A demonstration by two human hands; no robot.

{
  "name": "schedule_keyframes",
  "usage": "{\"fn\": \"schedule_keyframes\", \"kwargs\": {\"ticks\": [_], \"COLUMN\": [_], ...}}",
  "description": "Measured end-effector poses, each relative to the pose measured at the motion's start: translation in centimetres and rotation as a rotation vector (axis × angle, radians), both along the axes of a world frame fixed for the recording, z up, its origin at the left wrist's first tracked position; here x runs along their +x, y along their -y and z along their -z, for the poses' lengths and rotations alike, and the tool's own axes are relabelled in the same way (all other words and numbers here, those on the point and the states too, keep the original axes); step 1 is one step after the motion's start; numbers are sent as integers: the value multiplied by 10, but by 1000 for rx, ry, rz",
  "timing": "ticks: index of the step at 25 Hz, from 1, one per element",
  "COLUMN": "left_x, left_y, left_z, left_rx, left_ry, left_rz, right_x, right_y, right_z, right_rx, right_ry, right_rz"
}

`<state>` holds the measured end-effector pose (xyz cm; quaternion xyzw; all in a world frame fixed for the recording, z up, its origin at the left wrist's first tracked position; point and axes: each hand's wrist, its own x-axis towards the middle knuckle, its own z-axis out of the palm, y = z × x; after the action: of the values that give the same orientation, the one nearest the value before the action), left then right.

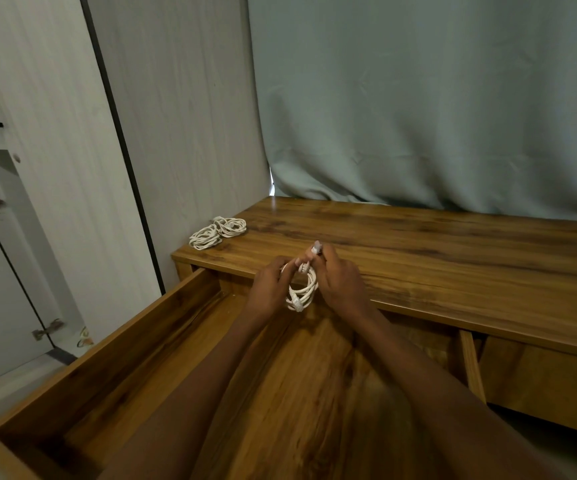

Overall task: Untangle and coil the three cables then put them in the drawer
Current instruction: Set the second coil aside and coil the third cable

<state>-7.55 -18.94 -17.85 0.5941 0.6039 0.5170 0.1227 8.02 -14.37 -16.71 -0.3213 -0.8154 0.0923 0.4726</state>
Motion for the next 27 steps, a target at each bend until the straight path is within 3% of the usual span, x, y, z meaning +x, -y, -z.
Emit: {"fn": "schedule_keyframes", "kwargs": {"ticks": [4, 8, 10, 17, 21, 24, 27], "left_x": [4, 4, 1, 7, -3, -9, -10], "left_y": [3, 4, 5, 8, 6, 7, 7], "left_z": [4, 3, 4, 6, 4, 2, 1], "left_rx": [22, 33, 71, 112, 113, 118, 81], "left_ry": [-54, -285, -350, -303, -199, -131, -122], "left_rz": [137, 155, 166, 175, 80, 35, 48], "right_x": [1, 12, 13, 5, -3, -7, -6], "right_y": [-4, -5, -6, -10, -5, 5, 6], "right_z": [-13, -28, -26, -13, -11, -12, -10], "right_rx": [-294, -841, -974, -839, -578, -639, -670], "right_ry": [-289, -504, -535, -507, -212, -85, -83], "right_rz": [-44, -209, -250, -162, -137, -288, -354]}}
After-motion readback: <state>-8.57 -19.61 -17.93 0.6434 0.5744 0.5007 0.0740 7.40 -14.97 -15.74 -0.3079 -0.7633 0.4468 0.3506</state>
